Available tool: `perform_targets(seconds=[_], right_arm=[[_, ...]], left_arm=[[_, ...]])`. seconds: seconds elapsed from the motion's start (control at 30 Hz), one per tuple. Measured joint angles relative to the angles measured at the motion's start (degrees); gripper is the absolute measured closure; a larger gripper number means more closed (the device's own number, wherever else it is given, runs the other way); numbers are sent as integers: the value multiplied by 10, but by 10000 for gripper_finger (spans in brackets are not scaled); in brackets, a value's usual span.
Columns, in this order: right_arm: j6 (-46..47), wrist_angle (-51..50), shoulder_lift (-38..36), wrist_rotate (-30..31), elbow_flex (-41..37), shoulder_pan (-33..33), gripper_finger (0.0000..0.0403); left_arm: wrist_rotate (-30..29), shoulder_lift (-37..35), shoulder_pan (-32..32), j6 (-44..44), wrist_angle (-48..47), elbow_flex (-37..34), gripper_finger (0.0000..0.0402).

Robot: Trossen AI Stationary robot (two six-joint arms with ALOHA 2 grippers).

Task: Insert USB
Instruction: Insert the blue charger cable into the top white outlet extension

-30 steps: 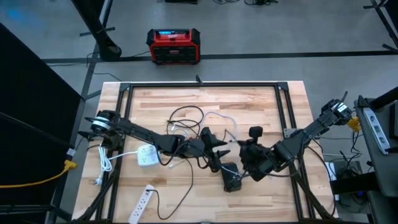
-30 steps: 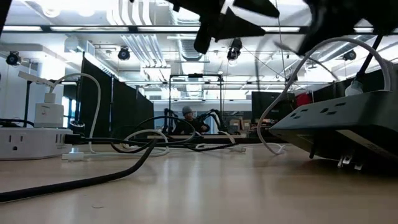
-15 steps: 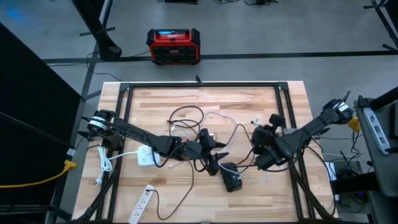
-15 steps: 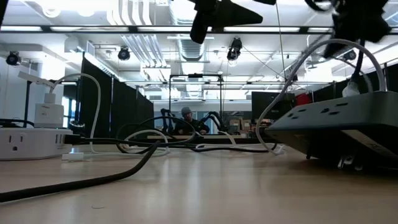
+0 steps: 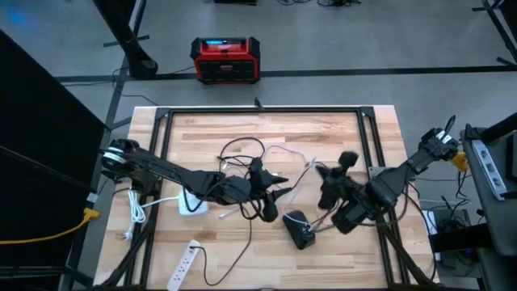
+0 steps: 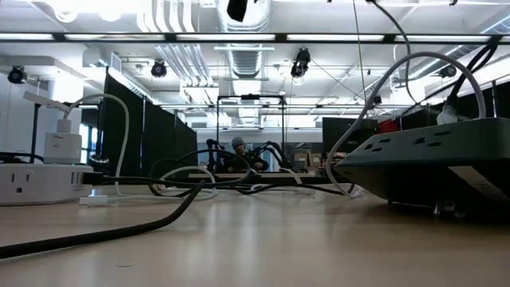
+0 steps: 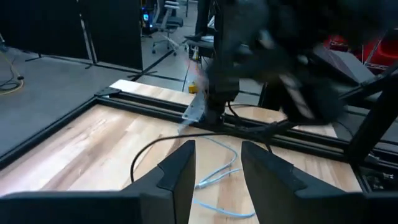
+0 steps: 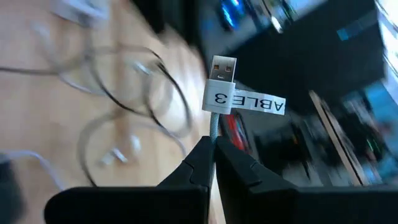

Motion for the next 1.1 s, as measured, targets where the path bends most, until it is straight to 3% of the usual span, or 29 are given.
perform_targets(seconds=[0.13, 0.23, 0.73, 0.97, 1.1], right_arm=[[-167, 159, 13, -31, -5, 15, 403], [-215, 198, 28, -32, -4, 16, 403], [-218, 193, 52, -29, -4, 6, 403], [-218, 204, 53, -29, -1, 5, 403], [-218, 204, 54, -30, -1, 5, 403]], left_arm=[[0, -9, 2, 2, -2, 0, 280], [9, -9, 2, -1, -6, 0, 268], [111, -9, 0, -57, 16, 0, 192], [73, -8, -1, -59, 7, 0, 180], [51, -8, -1, -55, 6, 0, 192]])
